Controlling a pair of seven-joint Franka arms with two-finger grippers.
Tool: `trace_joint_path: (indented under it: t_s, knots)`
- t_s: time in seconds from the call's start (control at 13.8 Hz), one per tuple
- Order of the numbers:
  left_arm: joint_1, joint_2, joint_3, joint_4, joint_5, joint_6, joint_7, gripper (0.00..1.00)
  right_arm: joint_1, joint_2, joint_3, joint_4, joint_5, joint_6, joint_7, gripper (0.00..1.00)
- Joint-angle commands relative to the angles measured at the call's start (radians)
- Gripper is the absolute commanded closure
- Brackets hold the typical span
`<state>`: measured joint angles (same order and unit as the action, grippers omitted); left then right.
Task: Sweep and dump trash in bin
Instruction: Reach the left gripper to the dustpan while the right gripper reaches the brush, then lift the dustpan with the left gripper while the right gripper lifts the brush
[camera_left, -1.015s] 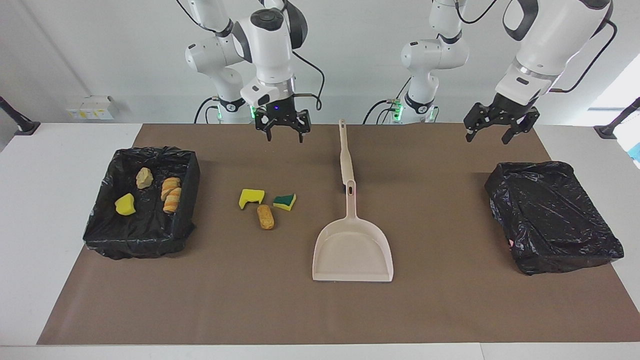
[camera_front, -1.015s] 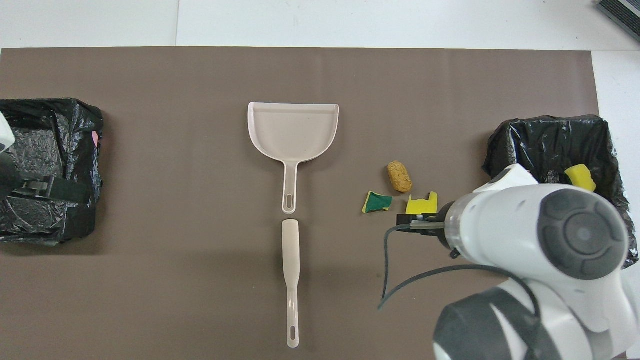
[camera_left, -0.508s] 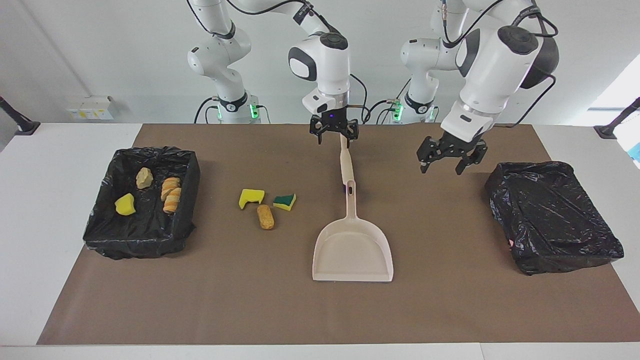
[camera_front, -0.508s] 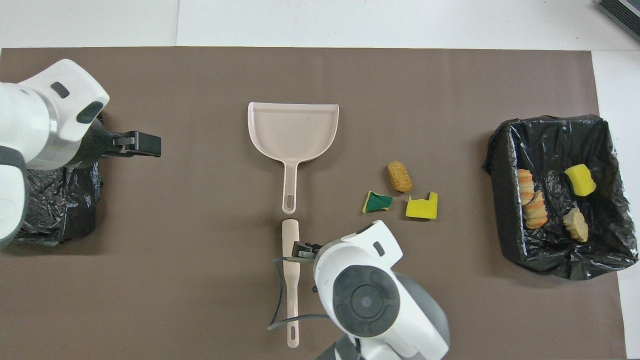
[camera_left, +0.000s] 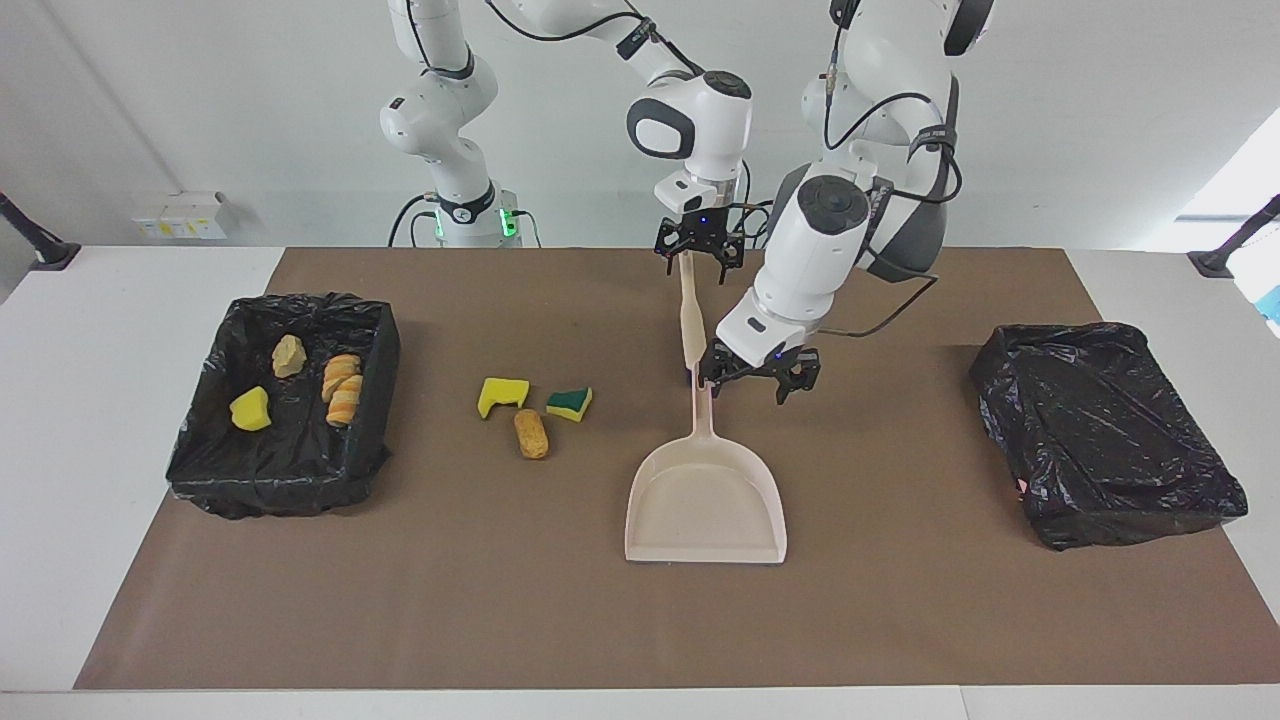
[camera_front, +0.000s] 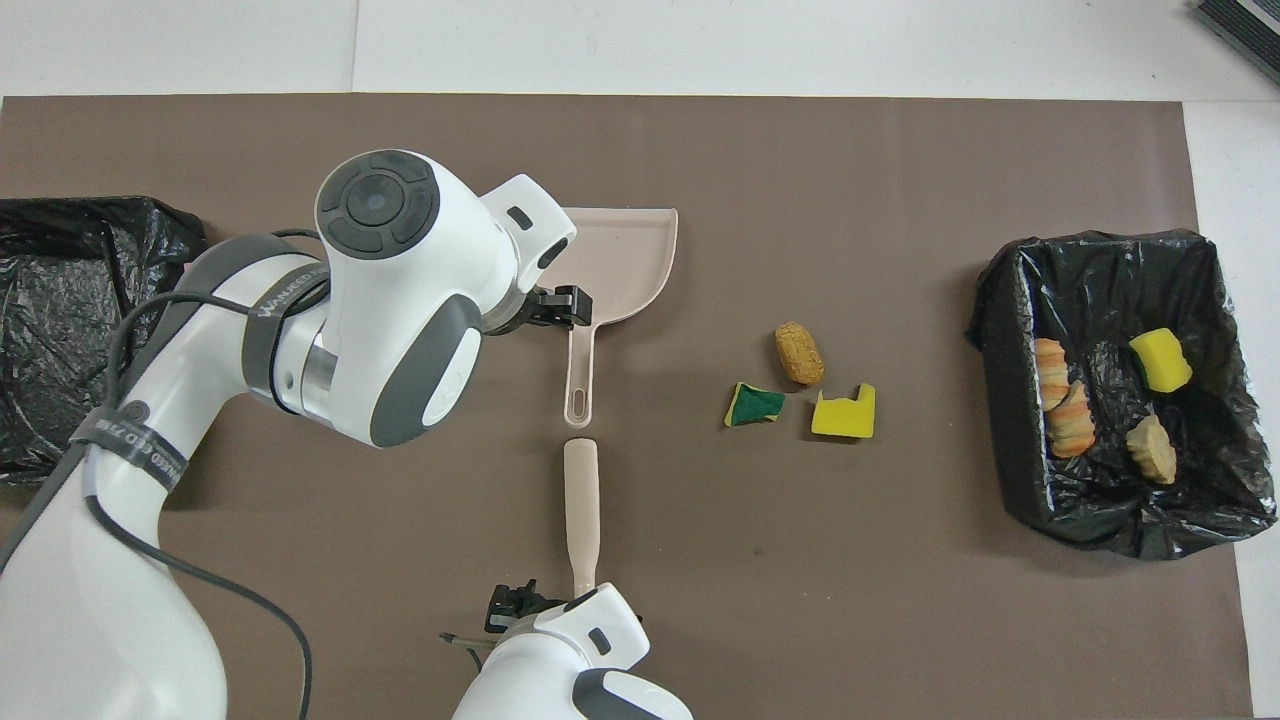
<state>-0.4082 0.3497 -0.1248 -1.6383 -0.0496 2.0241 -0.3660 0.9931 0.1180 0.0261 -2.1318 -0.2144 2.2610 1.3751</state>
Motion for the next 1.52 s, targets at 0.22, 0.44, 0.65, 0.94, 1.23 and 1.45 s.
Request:
trace_joint_path:
  t_s: [0.22, 0.44, 0.65, 0.94, 1.23, 1.45]
  knots:
    - [-0.079, -0.006, 0.016, -0.133, 0.013, 0.074, -0.036, 0.00, 0.004, -0.044, -0.006, -0.114, -0.022, 0.123, 0.033, 0.16]
    - [-0.096, -0.006, 0.016, -0.157, 0.014, 0.110, -0.073, 0.00, 0.004, -0.044, -0.006, -0.116, -0.022, 0.123, 0.032, 0.31]
    - [-0.096, -0.006, 0.016, -0.152, 0.024, 0.107, -0.070, 0.00, 0.004, -0.046, -0.006, -0.116, -0.023, 0.117, 0.029, 0.52]
    - [-0.095, -0.006, 0.017, -0.140, 0.042, 0.094, -0.070, 0.94, 0.004, -0.047, -0.005, -0.114, -0.023, 0.106, 0.022, 0.99]
    - [-0.093, -0.005, 0.016, -0.124, 0.128, 0.096, -0.035, 1.00, 0.004, -0.049, -0.005, -0.079, -0.013, 0.004, 0.018, 1.00]
    - [-0.081, -0.024, 0.022, -0.120, 0.139, 0.078, 0.068, 1.00, -0.007, -0.107, -0.006, -0.068, -0.010, -0.101, 0.016, 1.00]
